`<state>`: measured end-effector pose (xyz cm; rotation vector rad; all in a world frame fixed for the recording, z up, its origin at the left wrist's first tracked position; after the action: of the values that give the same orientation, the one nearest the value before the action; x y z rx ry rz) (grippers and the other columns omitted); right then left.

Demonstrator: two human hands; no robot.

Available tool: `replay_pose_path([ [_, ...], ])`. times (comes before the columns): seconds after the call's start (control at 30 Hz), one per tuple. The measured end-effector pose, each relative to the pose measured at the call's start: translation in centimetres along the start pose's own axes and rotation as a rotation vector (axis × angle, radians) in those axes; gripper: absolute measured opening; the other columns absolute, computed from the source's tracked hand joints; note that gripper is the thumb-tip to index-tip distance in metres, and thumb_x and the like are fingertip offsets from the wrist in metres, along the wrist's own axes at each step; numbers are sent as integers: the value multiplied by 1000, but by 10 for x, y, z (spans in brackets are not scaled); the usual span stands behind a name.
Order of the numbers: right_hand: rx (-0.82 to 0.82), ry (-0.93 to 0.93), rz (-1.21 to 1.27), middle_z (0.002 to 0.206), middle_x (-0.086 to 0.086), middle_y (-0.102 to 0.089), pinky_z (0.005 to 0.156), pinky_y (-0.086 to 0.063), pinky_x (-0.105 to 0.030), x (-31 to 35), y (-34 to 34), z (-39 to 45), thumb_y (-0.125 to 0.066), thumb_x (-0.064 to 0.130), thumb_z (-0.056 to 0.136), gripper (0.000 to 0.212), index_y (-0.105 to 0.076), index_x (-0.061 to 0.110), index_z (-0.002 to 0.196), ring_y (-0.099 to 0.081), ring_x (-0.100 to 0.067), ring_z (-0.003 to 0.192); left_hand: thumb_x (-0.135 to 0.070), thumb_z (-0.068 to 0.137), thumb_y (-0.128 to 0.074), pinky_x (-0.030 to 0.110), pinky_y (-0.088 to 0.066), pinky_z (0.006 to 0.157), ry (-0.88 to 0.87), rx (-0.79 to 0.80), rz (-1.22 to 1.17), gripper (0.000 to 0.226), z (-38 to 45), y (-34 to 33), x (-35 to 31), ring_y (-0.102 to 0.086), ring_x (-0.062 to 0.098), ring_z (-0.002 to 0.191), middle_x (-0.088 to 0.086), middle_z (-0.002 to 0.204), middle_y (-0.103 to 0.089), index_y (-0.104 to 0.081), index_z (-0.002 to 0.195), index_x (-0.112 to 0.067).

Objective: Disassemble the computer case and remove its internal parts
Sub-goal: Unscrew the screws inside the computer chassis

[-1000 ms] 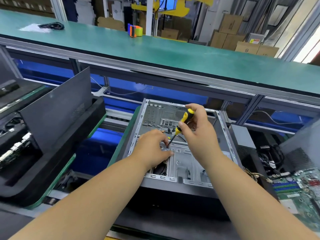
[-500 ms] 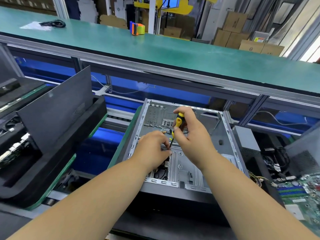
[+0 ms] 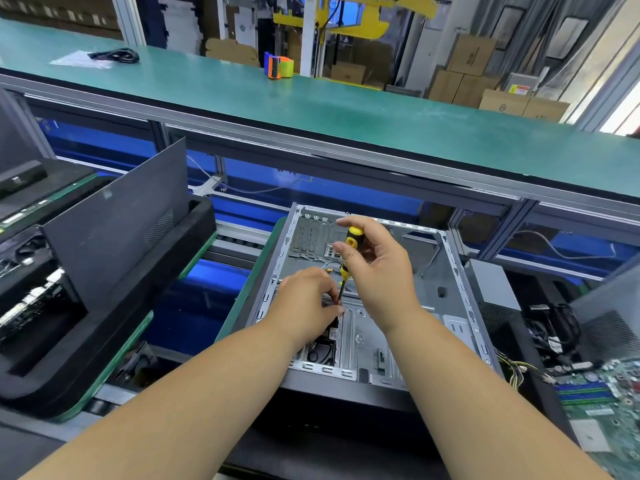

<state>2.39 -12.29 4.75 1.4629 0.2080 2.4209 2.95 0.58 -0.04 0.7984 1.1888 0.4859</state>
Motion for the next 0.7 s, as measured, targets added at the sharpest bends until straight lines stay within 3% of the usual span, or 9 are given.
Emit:
replay_pose_path([
  [0.07,5,11,13,88,19,-60,72,-51,-27,1,-1,-1,-68,14,89,30,-66,38,108,-56,-6,78,-34,78,-77,40,-42,97,-4,0,-1,18,0,0,0,-54,11,96,-16,92,-56,-60,73,-31],
  [0.2,9,-25,78,89,13,-63,79,-57,-39,-1,-1,0,-68,11,89,32,-66,37,108,-65,-20,84,-33,78,-78,40,-41,98,-3,-3,-15,18,-1,0,1,-53,9,97,-18,91,-54,-61,74,-31],
  [0.33,15,-45,151,90,9,-65,76,-58,-34,-4,4,0,-66,9,91,32,-66,36,108,-69,-18,80,-33,79,-78,40,-40,99,6,3,-13,15,-1,0,0,-53,10,100,-16,96,-56,-64,77,-30],
  [0.47,49,-52,176,88,4,-65,79,-59,-41,-7,6,2,-65,8,91,32,-67,35,109,-71,-22,81,-33,79,-78,40,-40,100,21,4,-9,12,0,0,-1,-53,11,103,-15,99,-58,-67,79,-27],
  [0.7,242,-93,301,94,-8,-70,81,-54,-27,-4,5,10,-53,-1,96,34,-64,21,119,-71,-23,89,-34,78,-78,40,-43,97,28,-6,-9,17,0,0,-1,-53,11,97,-16,91,-55,-63,73,-28],
])
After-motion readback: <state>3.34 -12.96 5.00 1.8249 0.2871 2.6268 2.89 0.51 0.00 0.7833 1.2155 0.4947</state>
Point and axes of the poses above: each hand's wrist, its own z-axis towards the middle knuckle, its own y-axis out of the back of the hand, x = y × z, the point moved 1 cm from there along z, towards the middle knuckle
